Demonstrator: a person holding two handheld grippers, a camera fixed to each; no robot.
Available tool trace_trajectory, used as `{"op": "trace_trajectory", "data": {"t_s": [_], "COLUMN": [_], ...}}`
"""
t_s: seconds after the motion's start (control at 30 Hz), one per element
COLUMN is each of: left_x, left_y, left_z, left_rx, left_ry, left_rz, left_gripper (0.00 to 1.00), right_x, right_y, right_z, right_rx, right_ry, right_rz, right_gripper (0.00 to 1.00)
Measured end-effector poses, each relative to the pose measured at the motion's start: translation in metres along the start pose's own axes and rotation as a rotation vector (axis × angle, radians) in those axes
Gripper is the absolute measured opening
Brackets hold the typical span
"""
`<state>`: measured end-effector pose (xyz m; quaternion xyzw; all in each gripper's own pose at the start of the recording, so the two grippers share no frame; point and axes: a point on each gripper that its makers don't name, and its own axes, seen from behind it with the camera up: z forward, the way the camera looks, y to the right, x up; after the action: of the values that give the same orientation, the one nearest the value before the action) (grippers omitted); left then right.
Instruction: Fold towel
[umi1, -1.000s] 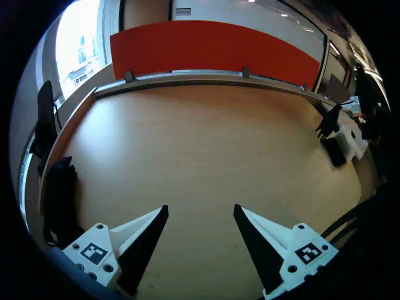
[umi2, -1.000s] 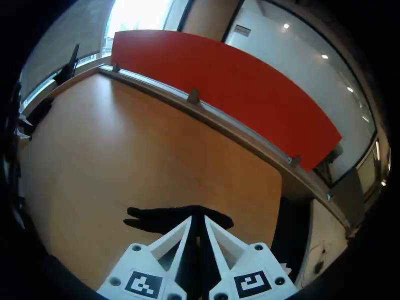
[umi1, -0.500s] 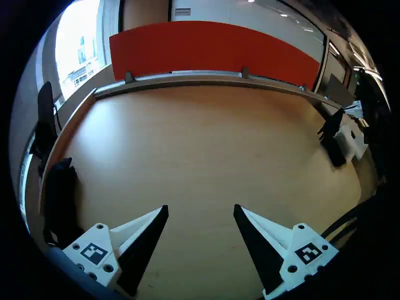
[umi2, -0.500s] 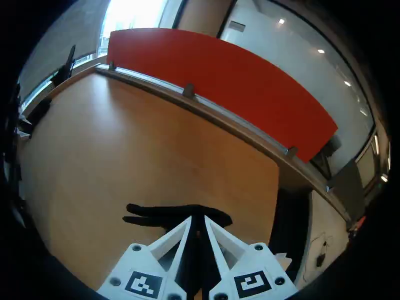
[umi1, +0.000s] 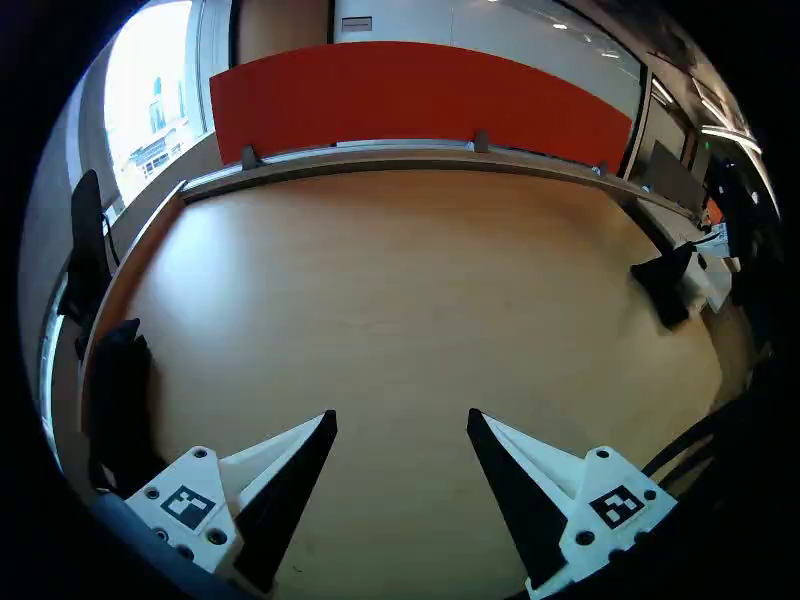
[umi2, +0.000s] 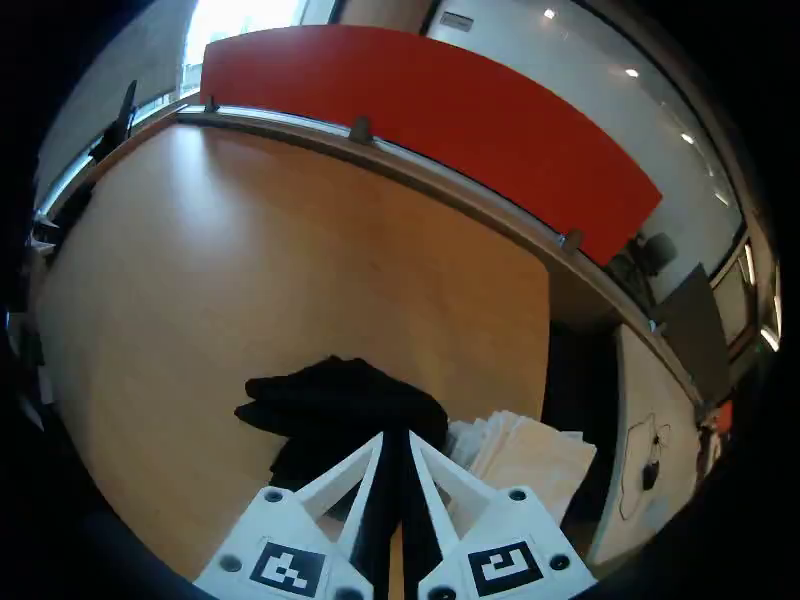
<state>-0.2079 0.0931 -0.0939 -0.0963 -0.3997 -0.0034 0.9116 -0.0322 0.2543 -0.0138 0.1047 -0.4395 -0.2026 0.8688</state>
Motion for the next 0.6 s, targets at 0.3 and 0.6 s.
{"op": "trace_trajectory", "data": {"t_s": [0.3, 0.6], "left_x": [0.0, -0.003], "left_y": [0.0, -0.001], "left_z": [-0.003, -0.005], "left_rx": [0.002, 0.007], "left_ry": [0.002, -0.003], "left_rz": [0.004, 0.013], "left_gripper": [0.97, 0.97], "right_x": [-0.028, -0.055], "right_y": [0.003, 0.002], "right_z": [0.0, 0.005], "right_rx": [-0.01, -0.014], "right_ry": [-0.043, -0.091], "right_rz": [0.014, 0.045], "right_gripper": [0.05, 0.05]}}
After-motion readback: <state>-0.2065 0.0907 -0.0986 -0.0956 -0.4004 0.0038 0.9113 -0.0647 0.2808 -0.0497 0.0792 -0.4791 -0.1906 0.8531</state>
